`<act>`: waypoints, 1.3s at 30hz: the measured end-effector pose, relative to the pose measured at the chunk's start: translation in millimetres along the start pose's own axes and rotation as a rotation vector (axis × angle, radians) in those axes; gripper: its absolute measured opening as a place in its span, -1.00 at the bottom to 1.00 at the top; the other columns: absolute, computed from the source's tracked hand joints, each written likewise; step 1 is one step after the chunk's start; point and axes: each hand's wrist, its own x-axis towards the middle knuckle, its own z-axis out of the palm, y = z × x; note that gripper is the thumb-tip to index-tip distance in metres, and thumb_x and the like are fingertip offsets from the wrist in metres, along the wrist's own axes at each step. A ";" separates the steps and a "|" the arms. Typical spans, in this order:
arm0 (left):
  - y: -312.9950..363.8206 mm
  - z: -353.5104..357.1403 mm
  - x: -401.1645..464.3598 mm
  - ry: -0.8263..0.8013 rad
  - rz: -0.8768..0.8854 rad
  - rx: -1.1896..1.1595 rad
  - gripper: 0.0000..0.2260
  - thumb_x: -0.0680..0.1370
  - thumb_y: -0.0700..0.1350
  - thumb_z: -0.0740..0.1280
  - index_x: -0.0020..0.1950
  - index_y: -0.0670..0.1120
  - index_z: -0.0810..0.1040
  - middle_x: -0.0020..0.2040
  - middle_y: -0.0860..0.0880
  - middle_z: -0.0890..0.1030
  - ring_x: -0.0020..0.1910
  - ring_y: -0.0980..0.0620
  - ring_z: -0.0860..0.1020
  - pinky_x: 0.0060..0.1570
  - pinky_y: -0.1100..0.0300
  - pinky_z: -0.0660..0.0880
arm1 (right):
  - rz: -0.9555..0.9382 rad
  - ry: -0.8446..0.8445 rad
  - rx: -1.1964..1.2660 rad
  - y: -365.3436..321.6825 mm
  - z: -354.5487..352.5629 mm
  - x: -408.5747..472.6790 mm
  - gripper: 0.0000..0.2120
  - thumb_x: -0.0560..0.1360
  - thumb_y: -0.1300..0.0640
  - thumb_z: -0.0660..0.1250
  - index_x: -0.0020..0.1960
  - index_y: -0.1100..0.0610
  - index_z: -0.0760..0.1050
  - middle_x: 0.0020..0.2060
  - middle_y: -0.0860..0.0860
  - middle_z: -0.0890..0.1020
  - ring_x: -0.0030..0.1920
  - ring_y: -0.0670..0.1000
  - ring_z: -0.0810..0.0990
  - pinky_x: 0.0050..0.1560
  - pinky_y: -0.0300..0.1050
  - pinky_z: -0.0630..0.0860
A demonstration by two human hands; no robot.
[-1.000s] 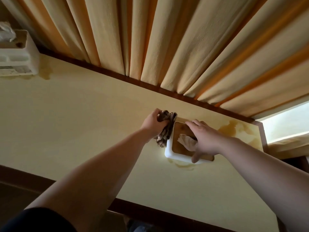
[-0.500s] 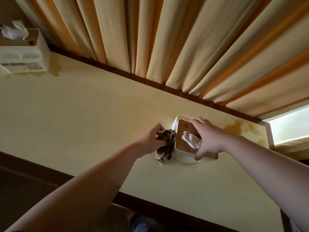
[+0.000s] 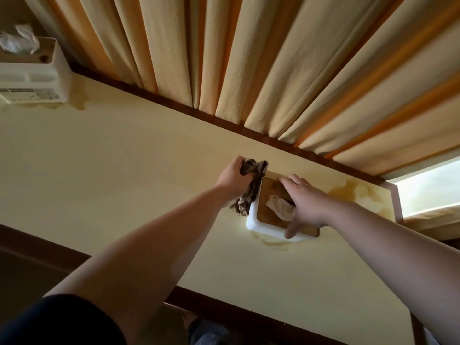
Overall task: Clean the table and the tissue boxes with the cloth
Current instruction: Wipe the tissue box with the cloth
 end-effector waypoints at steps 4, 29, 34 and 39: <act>-5.5 6.1 11.0 -0.013 -0.047 0.020 -0.84 0.63 -0.03 0.33 0.17 -0.02 0.45 -0.01 -0.04 0.59 -0.05 -0.04 0.53 -0.15 0.10 0.46 | 0.004 0.009 0.022 0.1 0.7 -0.7 0.41 0.12 -0.15 0.75 0.68 -0.02 -0.11 0.59 -0.07 0.09 0.61 0.10 0.11 0.51 0.14 0.34; -3.7 -4.3 4.2 -0.038 0.005 -0.008 -0.91 0.61 -0.04 0.35 0.07 -0.01 0.51 -0.05 -0.07 0.64 -0.04 -0.11 0.61 -0.02 -0.07 0.59 | 0.008 -0.001 0.045 3.2 2.9 2.3 0.46 0.09 -0.17 0.76 0.68 -0.01 -0.13 0.58 -0.09 0.07 0.61 0.11 0.09 0.54 0.16 0.30; -9.4 -0.9 11.8 -0.069 -0.021 0.084 -0.90 0.63 -0.06 0.32 0.11 -0.03 0.48 -0.05 -0.09 0.61 -0.09 -0.09 0.57 -0.13 0.04 0.53 | 0.007 -0.001 0.058 4.6 4.0 3.4 0.46 0.09 -0.16 0.76 0.68 -0.07 -0.15 0.61 -0.10 0.02 0.63 0.11 0.06 0.54 0.18 0.29; -26.6 -8.8 -18.5 -0.131 -0.079 0.027 -0.84 0.48 -0.09 0.38 0.02 -0.01 0.48 -0.07 -0.11 0.63 -0.15 -0.09 0.57 -0.15 -0.02 0.60 | -0.016 0.007 0.063 7.3 5.2 2.3 0.47 0.08 -0.19 0.75 0.68 -0.06 -0.16 0.58 -0.13 0.04 0.62 0.07 0.04 0.54 0.12 0.29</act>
